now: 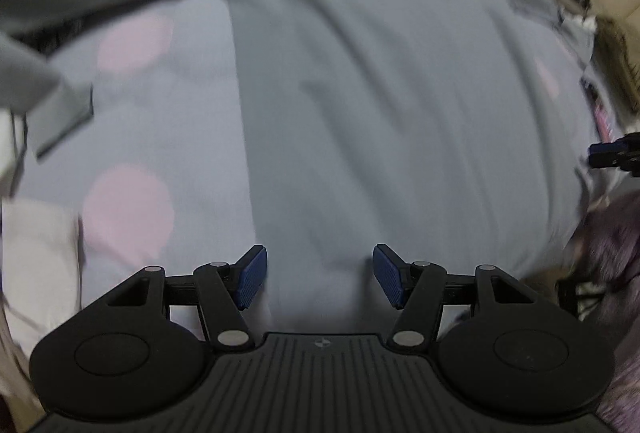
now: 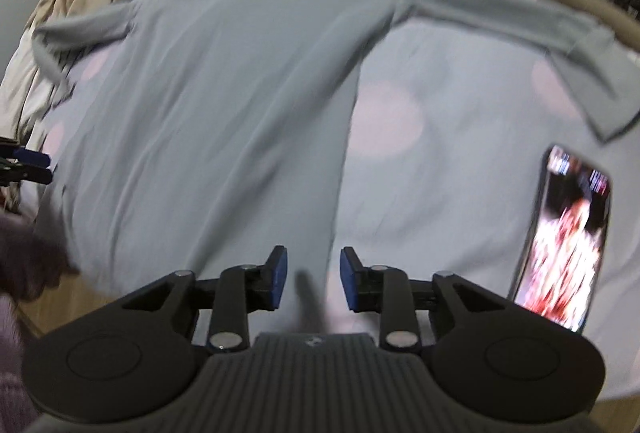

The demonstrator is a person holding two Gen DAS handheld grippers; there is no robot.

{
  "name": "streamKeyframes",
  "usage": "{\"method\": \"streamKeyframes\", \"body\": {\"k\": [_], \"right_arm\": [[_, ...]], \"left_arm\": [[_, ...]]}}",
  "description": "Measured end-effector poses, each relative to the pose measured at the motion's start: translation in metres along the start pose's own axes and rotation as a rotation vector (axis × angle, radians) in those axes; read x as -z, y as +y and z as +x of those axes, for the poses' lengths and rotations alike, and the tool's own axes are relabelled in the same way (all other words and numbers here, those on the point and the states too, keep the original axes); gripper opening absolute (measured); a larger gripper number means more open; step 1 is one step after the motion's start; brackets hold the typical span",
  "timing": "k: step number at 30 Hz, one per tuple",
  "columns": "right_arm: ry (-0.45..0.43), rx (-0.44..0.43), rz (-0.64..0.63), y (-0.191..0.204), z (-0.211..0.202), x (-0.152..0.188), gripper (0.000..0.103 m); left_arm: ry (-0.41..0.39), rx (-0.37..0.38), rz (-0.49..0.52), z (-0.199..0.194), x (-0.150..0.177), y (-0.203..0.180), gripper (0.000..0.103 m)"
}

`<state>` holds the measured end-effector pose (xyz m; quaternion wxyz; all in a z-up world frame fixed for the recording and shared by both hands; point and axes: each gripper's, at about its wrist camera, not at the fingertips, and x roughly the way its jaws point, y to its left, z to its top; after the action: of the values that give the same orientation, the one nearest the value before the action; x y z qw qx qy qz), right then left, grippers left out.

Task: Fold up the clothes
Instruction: 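Spread the grey shirt flat on the bed with both tools, then release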

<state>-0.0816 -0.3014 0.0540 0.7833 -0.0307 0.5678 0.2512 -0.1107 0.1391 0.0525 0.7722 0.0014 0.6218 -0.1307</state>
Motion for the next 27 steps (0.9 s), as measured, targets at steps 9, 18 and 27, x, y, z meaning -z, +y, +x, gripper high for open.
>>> {"method": "streamKeyframes", "body": {"k": [9, 18, 27], "right_arm": [[0.111, 0.036, -0.062, 0.009, 0.020, 0.017, 0.033], [0.137, 0.063, -0.106, 0.020, 0.013, 0.020, 0.003], [0.226, 0.035, -0.028, 0.005, -0.025, 0.014, 0.003]], "left_arm": [[0.085, -0.076, 0.001, 0.014, 0.022, 0.000, 0.054], [0.047, -0.037, -0.048, -0.002, 0.022, 0.007, 0.001], [0.083, -0.031, 0.005, -0.035, 0.029, 0.001, 0.000]]}}
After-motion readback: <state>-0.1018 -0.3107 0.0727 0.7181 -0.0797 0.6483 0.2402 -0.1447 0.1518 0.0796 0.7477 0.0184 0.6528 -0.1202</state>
